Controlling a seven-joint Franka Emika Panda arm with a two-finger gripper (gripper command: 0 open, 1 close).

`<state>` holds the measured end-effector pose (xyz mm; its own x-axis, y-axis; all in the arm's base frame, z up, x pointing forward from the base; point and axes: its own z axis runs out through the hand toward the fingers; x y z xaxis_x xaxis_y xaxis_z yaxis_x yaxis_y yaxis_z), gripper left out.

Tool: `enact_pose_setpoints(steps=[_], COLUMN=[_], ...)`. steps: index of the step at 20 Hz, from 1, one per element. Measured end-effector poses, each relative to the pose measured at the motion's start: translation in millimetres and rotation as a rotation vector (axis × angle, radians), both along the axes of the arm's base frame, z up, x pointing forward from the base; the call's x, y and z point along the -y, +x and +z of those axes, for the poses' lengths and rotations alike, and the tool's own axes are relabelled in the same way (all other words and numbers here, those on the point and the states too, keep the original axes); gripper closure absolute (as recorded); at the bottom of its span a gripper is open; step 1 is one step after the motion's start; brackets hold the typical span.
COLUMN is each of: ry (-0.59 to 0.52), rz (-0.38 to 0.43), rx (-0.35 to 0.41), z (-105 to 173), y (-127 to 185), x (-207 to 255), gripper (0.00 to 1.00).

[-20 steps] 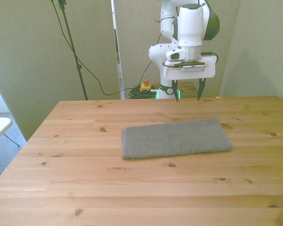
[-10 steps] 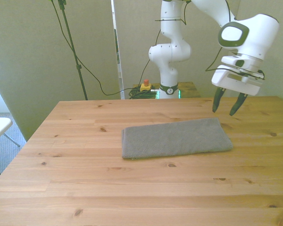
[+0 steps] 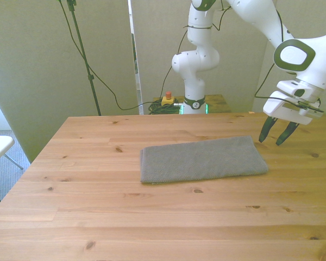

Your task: Fold the towel

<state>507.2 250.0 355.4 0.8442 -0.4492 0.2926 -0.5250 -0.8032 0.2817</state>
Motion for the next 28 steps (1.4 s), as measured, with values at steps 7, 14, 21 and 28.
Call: enact_pose_setpoints(steps=[7,14,21,28], ry=[-0.075,-0.084,-0.072,-0.050], rz=[0.011,-0.030,-0.082,-0.079], rx=[-0.011,-0.016,-0.012,0.008], z=[-9.4,-11.0,-11.5,-10.9], y=[-1.5,3.0,6.0,2.4], x=[14.2,39.0,89.4,95.0], gripper=[0.00,0.00,1.00,1.00])
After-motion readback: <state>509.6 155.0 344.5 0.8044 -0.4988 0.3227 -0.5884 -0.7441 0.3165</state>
